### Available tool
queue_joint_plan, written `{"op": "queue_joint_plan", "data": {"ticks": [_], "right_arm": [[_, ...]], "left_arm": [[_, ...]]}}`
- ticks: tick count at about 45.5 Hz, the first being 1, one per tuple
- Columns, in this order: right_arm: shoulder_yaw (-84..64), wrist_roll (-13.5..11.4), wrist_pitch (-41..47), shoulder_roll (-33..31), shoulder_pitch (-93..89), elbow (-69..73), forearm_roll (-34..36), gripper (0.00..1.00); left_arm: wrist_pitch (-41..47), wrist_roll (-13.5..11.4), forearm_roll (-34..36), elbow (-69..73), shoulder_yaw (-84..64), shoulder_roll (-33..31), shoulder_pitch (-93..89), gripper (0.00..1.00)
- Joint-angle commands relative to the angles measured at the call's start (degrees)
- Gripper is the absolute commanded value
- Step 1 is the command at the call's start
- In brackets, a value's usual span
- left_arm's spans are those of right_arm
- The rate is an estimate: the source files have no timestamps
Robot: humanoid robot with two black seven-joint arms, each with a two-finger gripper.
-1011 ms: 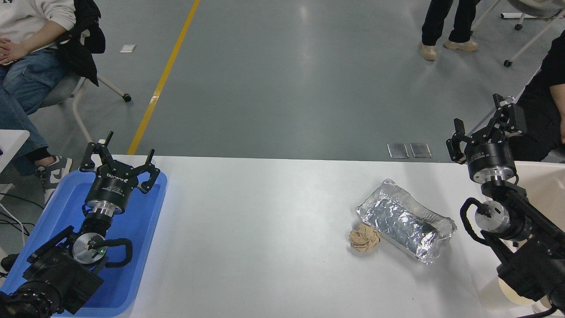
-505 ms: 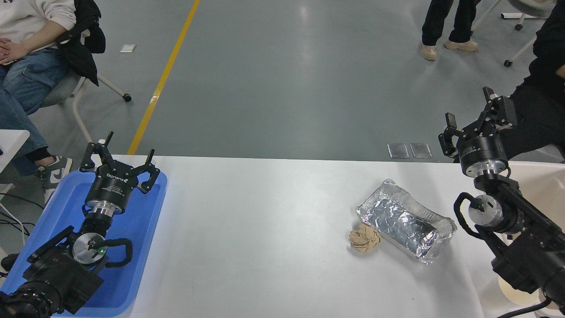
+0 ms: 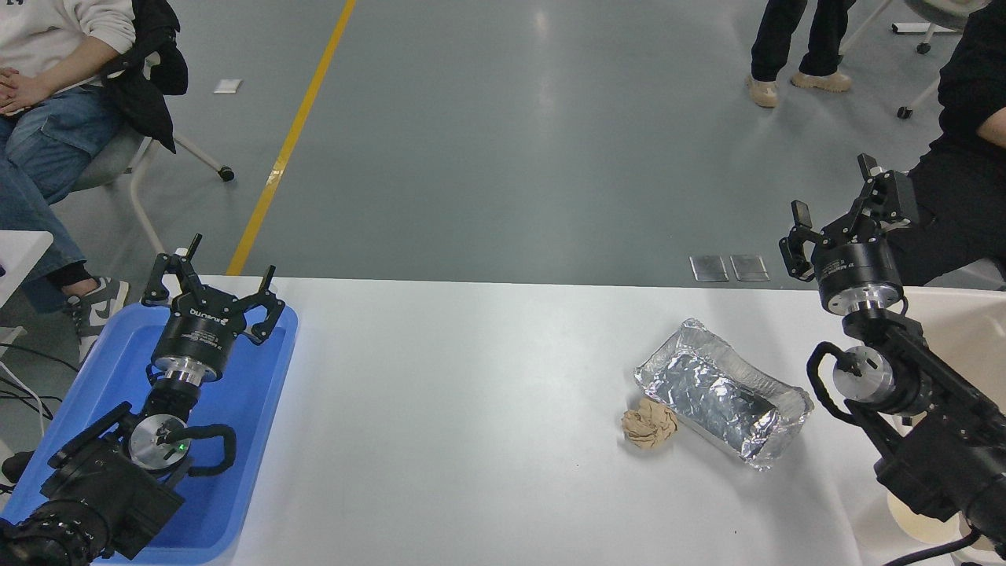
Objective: Pick up paper cup place in dustbin
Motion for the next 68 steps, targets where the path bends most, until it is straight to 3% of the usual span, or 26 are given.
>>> {"op": "queue_joint_plan", "data": {"ticks": [1,8,16,26,29,34,38,58,68], "right_arm": [[-4.4,-0.1,-0.1,-1.2,2.2,-2.0,0.1,1.0],[-17.6,-0.6,-1.4,-10.4,7.8,-4.2,4.0,1.0],[-48.2,-0.9,-2.3,-17.9,21.4,-4.2,12.3,1.0],[-82.2,-1.2,-1.5,-22.2,38.9,-3.5,16.7,1.0],[-89.3,-3.4,-1.3,-23.0,43.6,-3.0,15.9,1.0],[-102.3,-10.5,1.6,-23.0,51.2,-2.3,15.4,1.0],[-112.8,-12.5,6.5,-22.3,56.4,-1.9,15.0,1.0],[-146.2,-12.5,27.6,-20.2,78.3,12.5,7.2,1.0],[-148.7,-12.4,31.3,-25.3,85.9,18.2,-10.7,1.0]], "left_arm": [[0.0,0.0,0.0,0.0,0.0,0.0,0.0,1.0],[0.0,0.0,0.0,-0.1,0.0,0.0,0.0,1.0],[0.0,0.0,0.0,0.0,0.0,0.0,0.0,1.0],[0.0,0.0,0.0,-0.1,0.0,0.0,0.0,1.0],[0.0,0.0,0.0,0.0,0.0,0.0,0.0,1.0],[0.0,0.0,0.0,0.0,0.0,0.0,0.0,1.0],[0.0,0.0,0.0,-0.1,0.0,-0.1,-0.1,1.0],[0.0,0.0,0.0,0.0,0.0,0.0,-0.1,1.0],[0.0,0.0,0.0,0.0,0.0,-0.1,0.0,1.0]]}}
